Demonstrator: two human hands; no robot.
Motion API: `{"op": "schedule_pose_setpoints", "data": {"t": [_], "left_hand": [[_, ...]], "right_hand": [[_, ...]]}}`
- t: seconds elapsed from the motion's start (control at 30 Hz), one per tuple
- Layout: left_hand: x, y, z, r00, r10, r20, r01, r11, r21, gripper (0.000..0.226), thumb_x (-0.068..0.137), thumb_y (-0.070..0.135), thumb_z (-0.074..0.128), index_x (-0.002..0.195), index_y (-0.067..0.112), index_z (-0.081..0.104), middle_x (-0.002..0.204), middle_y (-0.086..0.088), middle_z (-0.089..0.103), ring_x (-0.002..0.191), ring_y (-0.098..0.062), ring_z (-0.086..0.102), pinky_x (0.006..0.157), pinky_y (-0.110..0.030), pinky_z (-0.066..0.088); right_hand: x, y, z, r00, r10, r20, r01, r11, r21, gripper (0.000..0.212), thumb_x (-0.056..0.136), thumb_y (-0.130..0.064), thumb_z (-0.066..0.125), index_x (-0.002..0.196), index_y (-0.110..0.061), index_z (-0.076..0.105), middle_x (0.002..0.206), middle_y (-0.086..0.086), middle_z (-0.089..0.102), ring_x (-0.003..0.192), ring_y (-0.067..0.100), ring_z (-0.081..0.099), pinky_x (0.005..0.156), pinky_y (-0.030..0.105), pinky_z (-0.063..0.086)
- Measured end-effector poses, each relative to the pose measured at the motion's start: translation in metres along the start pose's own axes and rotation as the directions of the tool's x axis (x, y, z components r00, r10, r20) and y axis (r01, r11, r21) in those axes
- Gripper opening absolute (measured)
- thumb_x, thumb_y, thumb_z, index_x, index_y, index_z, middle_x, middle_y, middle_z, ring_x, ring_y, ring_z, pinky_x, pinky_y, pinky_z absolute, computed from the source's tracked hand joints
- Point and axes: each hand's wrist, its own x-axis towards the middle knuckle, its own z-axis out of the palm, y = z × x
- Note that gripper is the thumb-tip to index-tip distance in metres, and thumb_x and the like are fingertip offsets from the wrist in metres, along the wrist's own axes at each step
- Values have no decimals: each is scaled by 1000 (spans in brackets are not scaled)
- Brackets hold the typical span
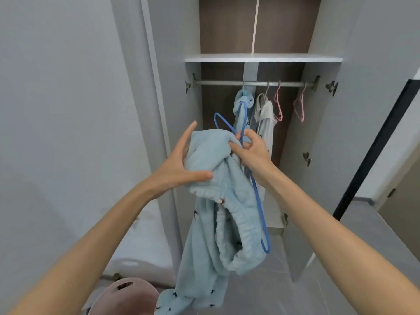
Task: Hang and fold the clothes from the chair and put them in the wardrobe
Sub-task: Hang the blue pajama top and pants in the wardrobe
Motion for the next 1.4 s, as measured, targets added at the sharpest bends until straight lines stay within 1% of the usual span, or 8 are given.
{"op": "schedule_pose_setpoints", "data": {"t": [0.13, 0.27, 0.37, 0.5, 0.63, 0.8, 1.13, 1.4], "left_hand": [[6, -5, 0, 941, 324, 96, -328, 810, 487, 99, 59, 55, 80, 143, 48, 27, 150, 5, 16, 142, -8, 14, 112, -13, 16], [16, -13, -8, 836, 530, 142, -499, 628, 597, 61, 76, 44, 74, 131, 34, 50, 145, -12, 23, 139, -22, 23, 114, -22, 25], [18, -10, -17, 803, 565, 191, -517, 500, 695, 46, 81, 21, 75, 121, 34, 56, 139, -7, 29, 115, -25, 47, 88, -41, 52], [28, -2, -22, 760, 602, 246, -502, 301, 811, 44, 81, 10, 70, 113, 30, 47, 120, 8, 44, 79, -20, 56, 50, -34, 49], [41, 16, -19, 823, 564, 73, -420, 516, 747, 23, 89, 40, 36, 109, 34, 46, 90, 10, 60, 74, -14, 57, 58, -27, 40], [65, 18, -8, 909, 417, 0, -261, 569, 780, 38, 93, 24, 41, 129, 34, 45, 61, 13, 46, 58, -13, 48, 51, -28, 29], [122, -63, 32, 999, 45, -28, -9, 661, 751, 21, 99, 36, 36, 98, 27, 56, 94, -7, 66, 92, -35, 58, 75, -39, 44], [159, -84, 64, 992, -124, 31, 55, 634, 772, 38, 99, 44, 44, 97, 5, 45, 70, -14, 65, 74, -35, 64, 67, -39, 44]], "right_hand": [[17, -13, -3, 1000, -13, -24, 12, 1000, -14, 19, 91, -11, 63, 84, -19, 48, 60, 1, 55, 50, 10, 46, 44, 16, 38], [23, -21, -6, 998, 6, -60, -10, 998, -63, 18, 92, -11, 62, 84, -18, 47, 48, -7, 50, 37, 2, 39, 37, 13, 32], [24, -21, -9, 997, 41, -70, -48, 994, -100, 17, 93, -11, 61, 85, -18, 48, 42, -12, 48, 33, 1, 38, 36, 11, 30], [24, -14, -8, 996, 46, -75, -62, 971, -229, 17, 92, -13, 62, 85, -20, 48, 64, -4, 52, 43, -2, 48, 42, 10, 37], [22, -3, -13, 997, 72, -24, -76, 960, -268, 12, 94, -7, 57, 90, -14, 49, 65, -2, 52, 45, -1, 47, 49, 16, 40], [15, 11, -28, 984, 175, -31, -176, 931, -319, 10, 93, -13, 58, 91, -12, 48, 66, -2, 58, 43, -2, 43, 44, 14, 32], [-20, -9, -81, 963, 54, -265, -186, 844, -502, 17, 102, -31, 39, 102, -15, 45, 68, -1, 67, 65, 13, 48, 60, 26, 38], [-61, -12, -106, 959, 44, -280, -219, 742, -634, 27, 104, -21, 36, 96, -5, 55, 69, 6, 65, 45, -7, 49, 52, 5, 36]]}}
